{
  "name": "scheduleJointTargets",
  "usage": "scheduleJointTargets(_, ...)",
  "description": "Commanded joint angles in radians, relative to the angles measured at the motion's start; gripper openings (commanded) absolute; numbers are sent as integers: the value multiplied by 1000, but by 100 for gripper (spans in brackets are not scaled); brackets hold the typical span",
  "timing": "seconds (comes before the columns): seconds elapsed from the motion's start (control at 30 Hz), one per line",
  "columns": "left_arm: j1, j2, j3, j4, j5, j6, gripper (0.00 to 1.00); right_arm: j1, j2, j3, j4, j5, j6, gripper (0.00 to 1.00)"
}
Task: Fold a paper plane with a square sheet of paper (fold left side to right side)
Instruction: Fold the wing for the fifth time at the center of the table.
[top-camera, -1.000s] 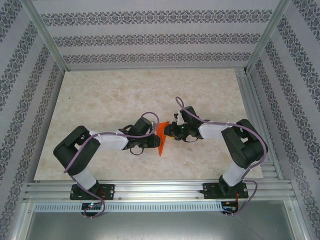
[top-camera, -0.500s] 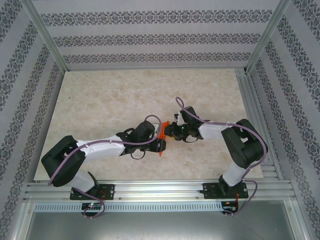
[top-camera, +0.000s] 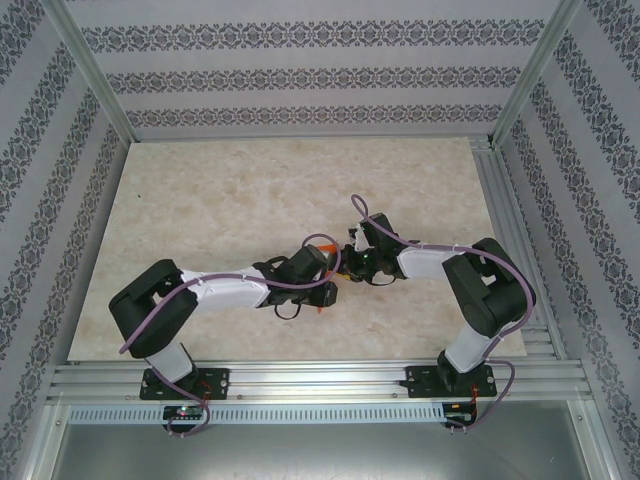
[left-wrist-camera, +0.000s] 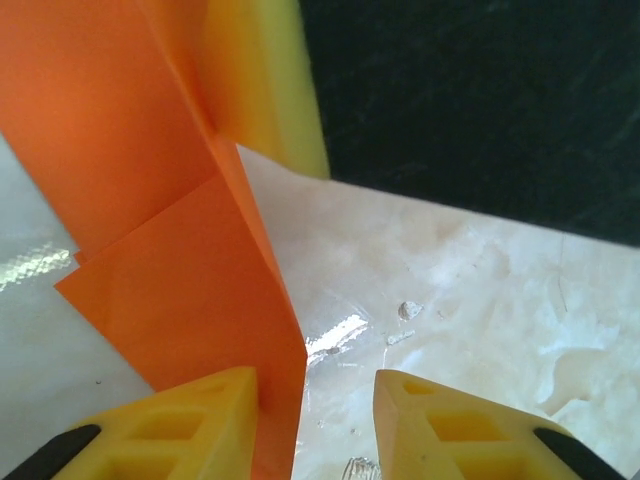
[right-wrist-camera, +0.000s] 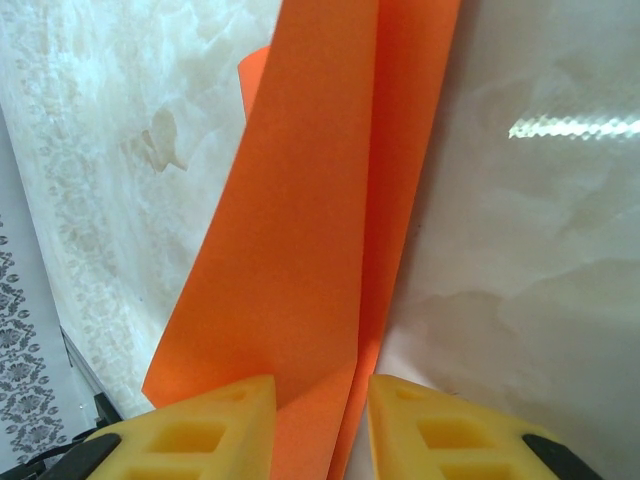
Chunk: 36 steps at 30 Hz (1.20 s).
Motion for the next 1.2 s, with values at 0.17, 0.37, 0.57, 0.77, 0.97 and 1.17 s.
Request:
scheduleJointTargets(0.17, -18, 28, 16, -54, -43, 4, 32, -10, 0, -5, 10, 8, -27, 31)
scheduleJointTargets(0.37, -17, 34, 8, -38, -39, -6, 24, -10, -3, -5, 9, 8, -25, 31)
scheduleJointTargets(0.57, -17, 39, -8, 7, -17, -15, 14, -20, -18, -12, 0, 10, -30, 31)
scheduleJointTargets(0.77, -1, 30, -48, 71, 9, -41, 8, -48, -54, -34, -19, 9, -48, 31)
scheduleJointTargets(0.97, 25, 31, -107, 181, 70, -79, 5, -86, -116, -68, -37, 4, -73, 33)
scheduleJointTargets(1.17, 48, 8, -150, 265, 112, -105, 3, -103, -136, -87, -45, -3, -95, 33)
